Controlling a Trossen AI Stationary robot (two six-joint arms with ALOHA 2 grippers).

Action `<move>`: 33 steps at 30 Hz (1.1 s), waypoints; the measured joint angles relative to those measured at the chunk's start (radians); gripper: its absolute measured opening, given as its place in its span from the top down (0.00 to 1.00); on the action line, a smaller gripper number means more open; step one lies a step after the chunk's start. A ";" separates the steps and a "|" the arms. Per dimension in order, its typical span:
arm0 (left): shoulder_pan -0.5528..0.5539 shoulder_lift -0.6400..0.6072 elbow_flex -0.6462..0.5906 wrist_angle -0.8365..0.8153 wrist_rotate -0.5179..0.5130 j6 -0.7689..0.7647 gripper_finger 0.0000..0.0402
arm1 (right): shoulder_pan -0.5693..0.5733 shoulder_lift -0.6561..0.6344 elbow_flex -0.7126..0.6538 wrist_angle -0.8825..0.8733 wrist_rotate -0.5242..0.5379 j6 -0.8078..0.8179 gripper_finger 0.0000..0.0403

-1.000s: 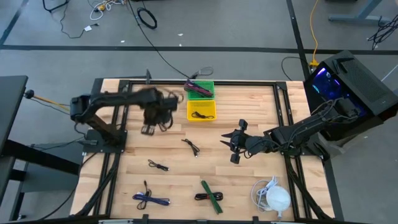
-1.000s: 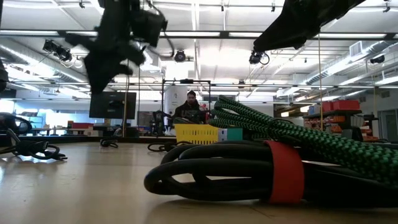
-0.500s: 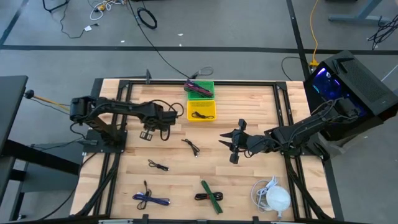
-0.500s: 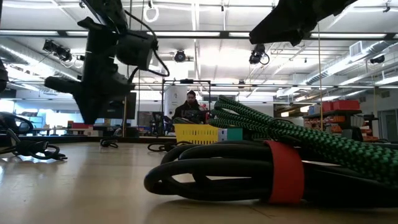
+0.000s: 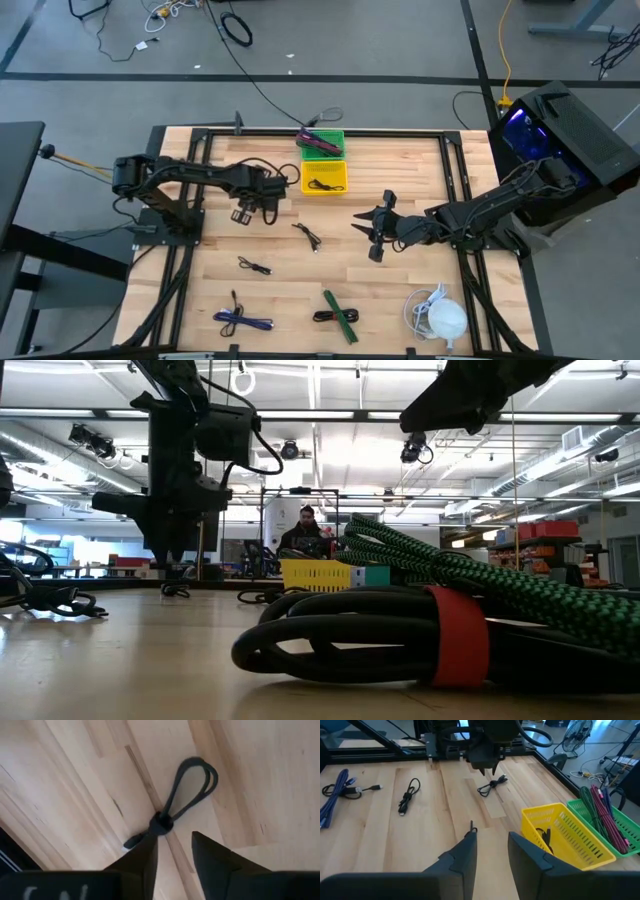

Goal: Pick & Place USB Port
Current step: Put the top-left black charger cable into the yellow basket

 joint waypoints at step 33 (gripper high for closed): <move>0.066 0.138 -0.049 0.169 0.080 0.098 0.59 | 0.000 0.000 0.000 -0.004 -0.001 0.003 0.72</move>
